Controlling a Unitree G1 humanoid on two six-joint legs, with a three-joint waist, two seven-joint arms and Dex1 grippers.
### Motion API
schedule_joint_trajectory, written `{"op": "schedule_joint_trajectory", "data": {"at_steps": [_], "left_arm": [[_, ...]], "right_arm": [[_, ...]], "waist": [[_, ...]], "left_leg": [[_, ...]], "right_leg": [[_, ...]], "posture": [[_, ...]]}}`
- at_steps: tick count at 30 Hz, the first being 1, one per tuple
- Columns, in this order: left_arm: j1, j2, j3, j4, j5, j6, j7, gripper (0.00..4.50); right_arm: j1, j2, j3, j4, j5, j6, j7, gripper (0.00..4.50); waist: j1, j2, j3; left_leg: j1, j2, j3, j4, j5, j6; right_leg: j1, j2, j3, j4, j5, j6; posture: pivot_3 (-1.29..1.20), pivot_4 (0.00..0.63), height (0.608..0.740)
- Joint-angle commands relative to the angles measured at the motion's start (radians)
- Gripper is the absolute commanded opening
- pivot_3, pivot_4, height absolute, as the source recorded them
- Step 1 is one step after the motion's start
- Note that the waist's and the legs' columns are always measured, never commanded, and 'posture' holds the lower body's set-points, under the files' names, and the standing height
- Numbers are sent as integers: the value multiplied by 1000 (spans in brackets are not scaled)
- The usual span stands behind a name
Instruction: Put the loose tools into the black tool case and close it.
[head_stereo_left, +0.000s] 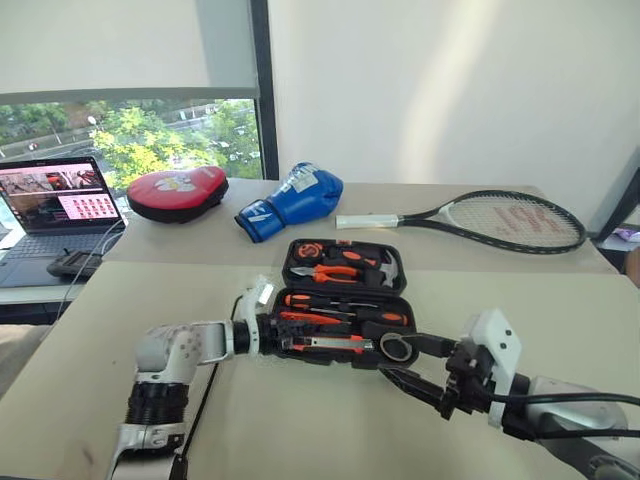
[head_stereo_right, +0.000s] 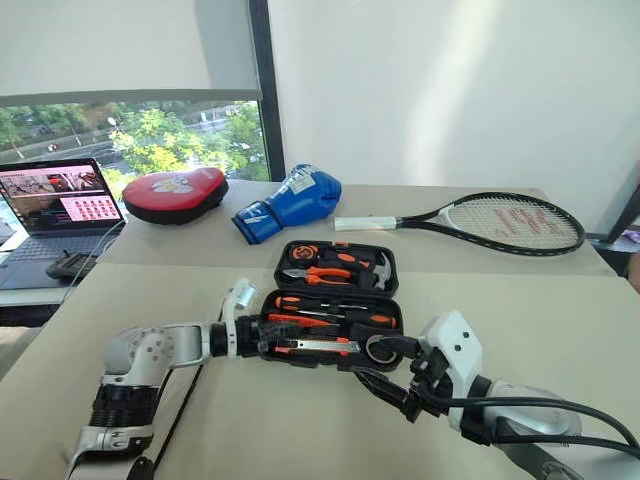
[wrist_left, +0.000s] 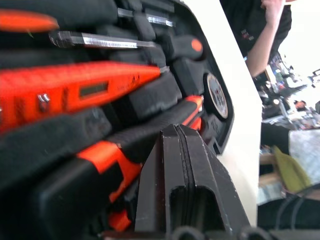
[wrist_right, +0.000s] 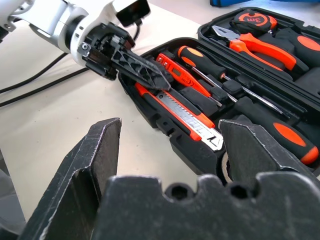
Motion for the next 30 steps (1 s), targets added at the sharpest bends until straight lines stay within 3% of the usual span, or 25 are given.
{"op": "schedule_joint_trajectory", "data": {"at_steps": [1,4,12,14,21,27,28,30], "left_arm": [[-76,29,87,-80,-66,-82,-10,18],[-137,57,70,-26,12,-184,39,731],[-333,16,-83,239,291,-390,272,3878],[-383,5,-123,338,351,-419,305,4429],[-573,-28,-147,773,479,-560,374,4429],[-661,-35,-150,1020,518,-604,325,4429],[-669,-38,-153,1046,526,-605,314,4212],[-681,-47,-150,1092,532,-598,292,3733]], "right_arm": [[-77,13,-42,46,31,-29,-22,3910],[-190,0,-35,139,22,6,-57,4500],[-564,6,112,513,-174,109,-204,4500],[-659,32,150,633,-213,131,-213,4500],[-932,141,192,1168,-347,68,-176,4500],[-1049,193,263,1537,-489,-70,-86,4500],[-1063,201,268,1578,-504,-87,-65,3993],[-1091,226,272,1668,-523,-117,-14,3456]], "waist": [[0,-1,0],[-1,-1,0],[5,-2,1],[2,-2,1],[-10,-2,1],[-14,-2,1],[-15,-2,1],[-19,-2,1]], "left_leg": [[-2,0,0,0,0,0],[-2,-1,0,0,0,0],[-3,-3,1,0,0,0],[-3,-4,1,-1,0,1],[-10,-4,3,-3,4,-6],[-19,-7,4,-4,5,-7],[-19,-8,4,-4,5,-7],[-18,-9,4,-4,5,-7]], "right_leg": [[-1,0,-1,0,0,0],[-1,0,-1,-2,0,-1],[0,0,-2,-2,0,-1],[-1,0,-2,-2,1,-1],[-8,1,-3,-1,2,2],[-16,0,-3,-3,3,7],[-16,-1,-4,-3,2,8],[-15,-1,-3,-3,2,8]], "posture": [[0,150,740],[0,150,740],[0,150,740],[0,150,740],[0,150,740],[0,150,740],[0,150,740],[0,150,740]]}}
